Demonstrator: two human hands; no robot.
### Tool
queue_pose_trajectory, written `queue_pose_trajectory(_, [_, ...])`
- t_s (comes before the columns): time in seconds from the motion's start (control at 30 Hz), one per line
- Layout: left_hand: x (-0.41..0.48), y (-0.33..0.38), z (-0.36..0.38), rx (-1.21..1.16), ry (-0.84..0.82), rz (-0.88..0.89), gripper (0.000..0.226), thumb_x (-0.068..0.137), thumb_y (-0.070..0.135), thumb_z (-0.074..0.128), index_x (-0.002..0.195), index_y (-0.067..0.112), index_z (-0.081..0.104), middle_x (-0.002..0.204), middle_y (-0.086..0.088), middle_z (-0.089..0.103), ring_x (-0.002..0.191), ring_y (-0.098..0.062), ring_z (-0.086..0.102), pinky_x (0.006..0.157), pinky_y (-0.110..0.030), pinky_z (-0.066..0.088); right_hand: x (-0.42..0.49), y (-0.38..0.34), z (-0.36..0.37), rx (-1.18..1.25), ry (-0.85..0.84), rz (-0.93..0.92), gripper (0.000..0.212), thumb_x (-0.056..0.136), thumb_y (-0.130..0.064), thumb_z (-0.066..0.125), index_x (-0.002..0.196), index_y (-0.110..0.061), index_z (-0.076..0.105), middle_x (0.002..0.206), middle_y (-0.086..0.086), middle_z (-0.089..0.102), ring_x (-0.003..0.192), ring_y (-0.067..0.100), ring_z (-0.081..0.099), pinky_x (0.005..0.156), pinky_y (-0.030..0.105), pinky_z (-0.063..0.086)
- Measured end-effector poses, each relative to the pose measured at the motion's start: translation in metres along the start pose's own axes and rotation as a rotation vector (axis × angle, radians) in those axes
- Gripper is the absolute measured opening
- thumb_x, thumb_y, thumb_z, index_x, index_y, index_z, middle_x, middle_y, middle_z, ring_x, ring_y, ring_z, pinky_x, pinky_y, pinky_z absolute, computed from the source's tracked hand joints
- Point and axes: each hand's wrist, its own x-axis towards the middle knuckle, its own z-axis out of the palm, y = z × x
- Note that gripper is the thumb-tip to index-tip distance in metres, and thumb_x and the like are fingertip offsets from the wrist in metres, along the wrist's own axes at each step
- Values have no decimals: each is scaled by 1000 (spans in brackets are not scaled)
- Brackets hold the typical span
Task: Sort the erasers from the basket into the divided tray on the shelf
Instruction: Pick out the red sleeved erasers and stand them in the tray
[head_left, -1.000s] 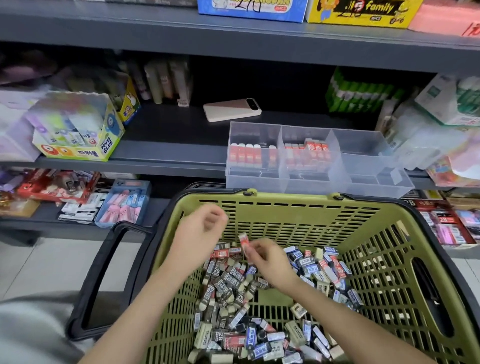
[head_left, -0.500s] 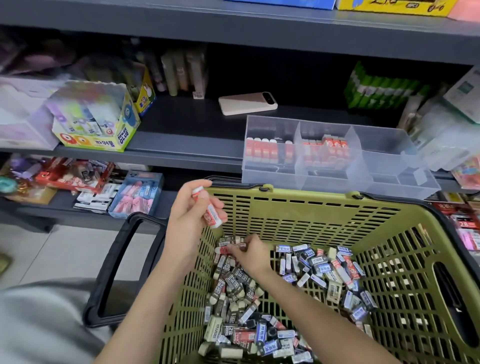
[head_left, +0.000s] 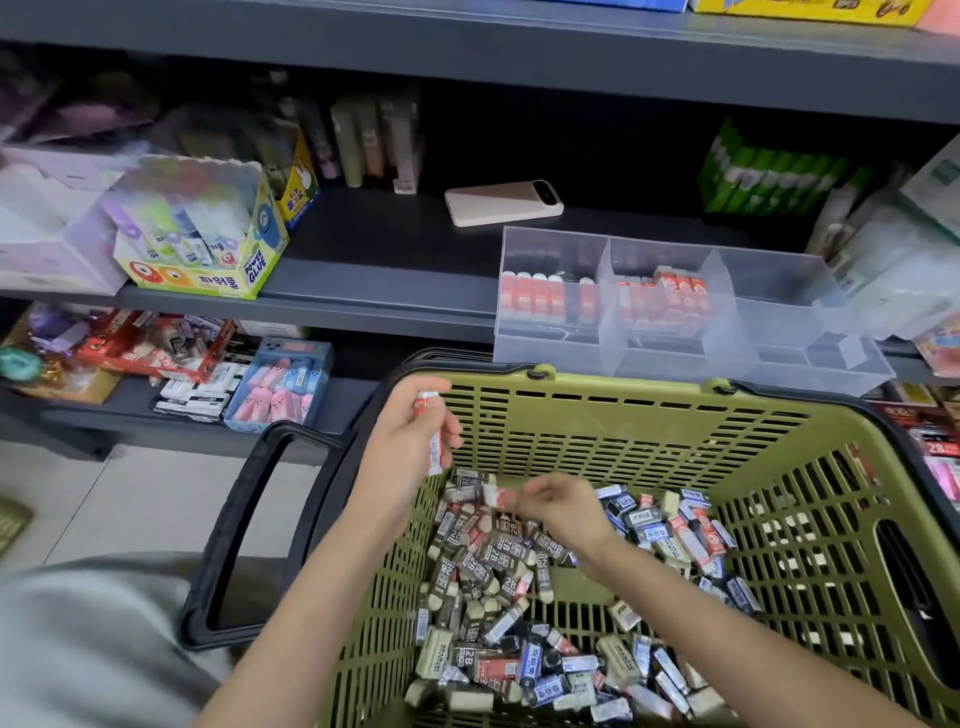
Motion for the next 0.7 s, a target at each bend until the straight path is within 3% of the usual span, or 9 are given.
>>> queue_pose_trajectory(0.07, [0, -4, 2, 86, -15, -53, 9, 97, 20, 51, 104, 21, 55, 75, -6, 55, 68, -17, 51, 64, -28, 44, -18, -20, -11, 190, -48, -52, 34, 66, -29, 76, 91, -9, 64, 90, 7, 72, 84, 17, 67, 77, 24, 48])
queue_pose_trajectory(0.17, [-5, -6, 8, 111, -123, -186, 56, 79, 55, 66, 122, 26, 47, 92, -1, 56, 83, -16, 54, 79, -36, 45, -38, -51, -8, 388, -104, -212, 26, 69, -28, 72, 89, -13, 63, 81, -2, 72, 73, 5, 65, 66, 15, 48])
queue_pose_trajectory(0.23, [-9, -6, 15, 70, -200, -232, 70, 70, 64, 68, 125, 27, 44, 107, 3, 57, 95, -13, 58, 84, -36, 48, -46, -63, 4, 451, -138, -302, 23, 73, -26, 70, 89, -12, 63, 82, 0, 72, 75, 6, 65, 65, 15, 50])
queue_pose_trajectory(0.4, [-11, -3, 23, -68, -43, -130, 17, 91, 38, 58, 98, 22, 57, 76, 8, 55, 70, -5, 54, 67, -25, 45, -51, -69, 19, 448, -210, -437, 24, 83, -31, 64, 93, -11, 71, 87, 4, 72, 80, 13, 65, 72, 18, 49])
queue_pose_trajectory(0.47, [-9, 0, 22, -103, 49, -76, 6, 93, 23, 57, 90, 19, 54, 65, 8, 52, 59, -5, 54, 56, -20, 46, -40, -56, 17, 394, -113, -410, 25, 87, -33, 59, 89, -12, 74, 86, 4, 72, 80, 13, 64, 73, 24, 50])
queue_pose_trajectory(0.5, [-6, 2, 19, -128, 92, -67, 7, 92, 17, 56, 86, 19, 53, 64, 6, 51, 57, -6, 53, 53, -20, 45, -33, -47, 17, 290, -42, -390, 22, 89, -29, 58, 88, -13, 73, 87, 2, 72, 80, 11, 64, 74, 26, 50])
queue_pose_trajectory(0.57, [-2, 6, 11, -244, 96, -102, 15, 89, 4, 55, 82, 17, 51, 66, 2, 51, 59, -11, 53, 54, -22, 45, -16, -26, 20, -211, -29, -398, 16, 91, -19, 57, 103, -15, 69, 102, -3, 70, 88, 5, 63, 82, 26, 49])
queue_pose_trajectory(0.63, [1, 8, 3, -414, 29, -157, 23, 79, -10, 48, 79, 13, 52, 66, -2, 53, 58, -15, 57, 54, -24, 48, 2, -4, 30, -708, -201, -421, 34, 89, -13, 56, 123, -15, 58, 124, 0, 61, 108, 10, 57, 99, 28, 44])
queue_pose_trajectory(0.7, [1, 9, -1, -545, -35, -227, 28, 65, -12, 45, 78, 11, 53, 65, -4, 53, 55, -17, 57, 48, -23, 47, 16, 10, 38, -1012, -301, -481, 47, 84, -11, 56, 131, -14, 51, 130, 3, 55, 120, 17, 48, 109, 31, 33])
